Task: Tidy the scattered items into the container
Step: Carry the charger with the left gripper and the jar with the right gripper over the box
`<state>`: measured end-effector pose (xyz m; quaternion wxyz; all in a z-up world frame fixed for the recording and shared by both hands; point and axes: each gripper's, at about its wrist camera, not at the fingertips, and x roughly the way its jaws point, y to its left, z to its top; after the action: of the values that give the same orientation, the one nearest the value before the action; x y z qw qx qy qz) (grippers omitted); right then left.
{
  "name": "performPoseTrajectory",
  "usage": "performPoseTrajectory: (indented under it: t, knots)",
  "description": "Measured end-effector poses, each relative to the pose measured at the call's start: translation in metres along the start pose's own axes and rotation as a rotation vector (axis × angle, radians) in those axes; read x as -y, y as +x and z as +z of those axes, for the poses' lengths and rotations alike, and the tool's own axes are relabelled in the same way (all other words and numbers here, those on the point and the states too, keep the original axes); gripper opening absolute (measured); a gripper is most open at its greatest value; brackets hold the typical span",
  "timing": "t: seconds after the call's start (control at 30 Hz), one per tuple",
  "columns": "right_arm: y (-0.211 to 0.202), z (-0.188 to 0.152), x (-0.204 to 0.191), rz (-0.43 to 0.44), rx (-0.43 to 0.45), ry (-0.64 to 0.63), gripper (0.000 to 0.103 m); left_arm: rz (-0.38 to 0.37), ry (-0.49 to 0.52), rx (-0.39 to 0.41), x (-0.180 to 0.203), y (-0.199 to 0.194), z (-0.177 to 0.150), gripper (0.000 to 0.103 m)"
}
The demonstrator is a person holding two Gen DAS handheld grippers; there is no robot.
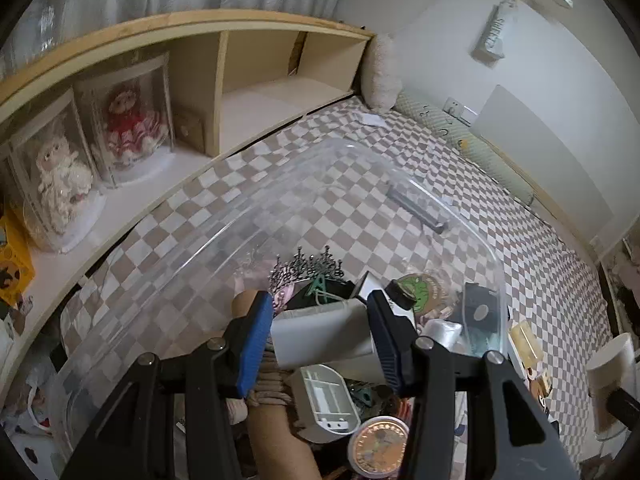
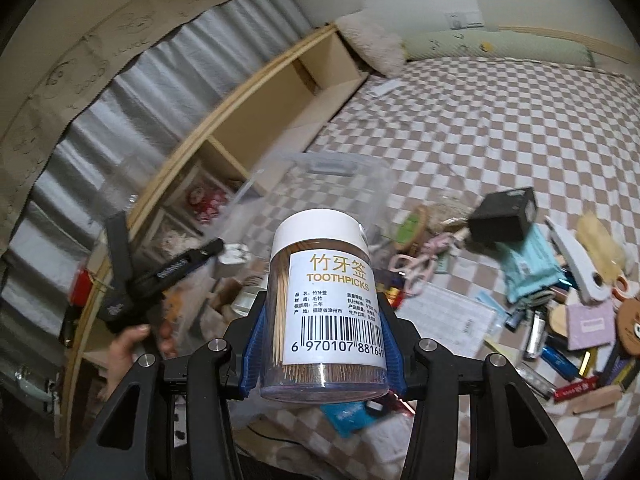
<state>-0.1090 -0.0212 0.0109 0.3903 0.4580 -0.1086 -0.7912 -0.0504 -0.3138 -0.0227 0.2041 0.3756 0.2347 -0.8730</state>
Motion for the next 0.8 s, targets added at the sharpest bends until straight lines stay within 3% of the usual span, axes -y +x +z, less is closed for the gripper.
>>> performPoseTrajectory:
  t: [0.17, 0.2, 0.23, 0.57, 0.8]
  knots:
    - [0.015, 0.01, -0.022, 0.044, 0.005, -0.023, 0.05, -0.02, -0.021, -0.033, -0.001, 0.008, 0.006, 0.049]
    - [0.019, 0.011, -0.025, 0.055, 0.002, -0.023, 0.05, -0.025, -0.024, -0.04, -0.001, 0.009, 0.007, 0.04]
    - [0.022, 0.013, -0.027, 0.062, -0.001, -0.022, 0.05, -0.035, -0.025, -0.039, 0.0, 0.008, 0.009, 0.021]
    - [0.062, 0.021, -0.034, 0.078, -0.053, -0.018, 0.05, -0.038, -0.016, -0.078, 0.012, 0.022, 0.017, 0.02]
    - [0.081, 0.027, -0.032, 0.07, -0.072, -0.013, 0.05, -0.018, 0.052, -0.062, 0.024, 0.017, 0.008, 0.02]
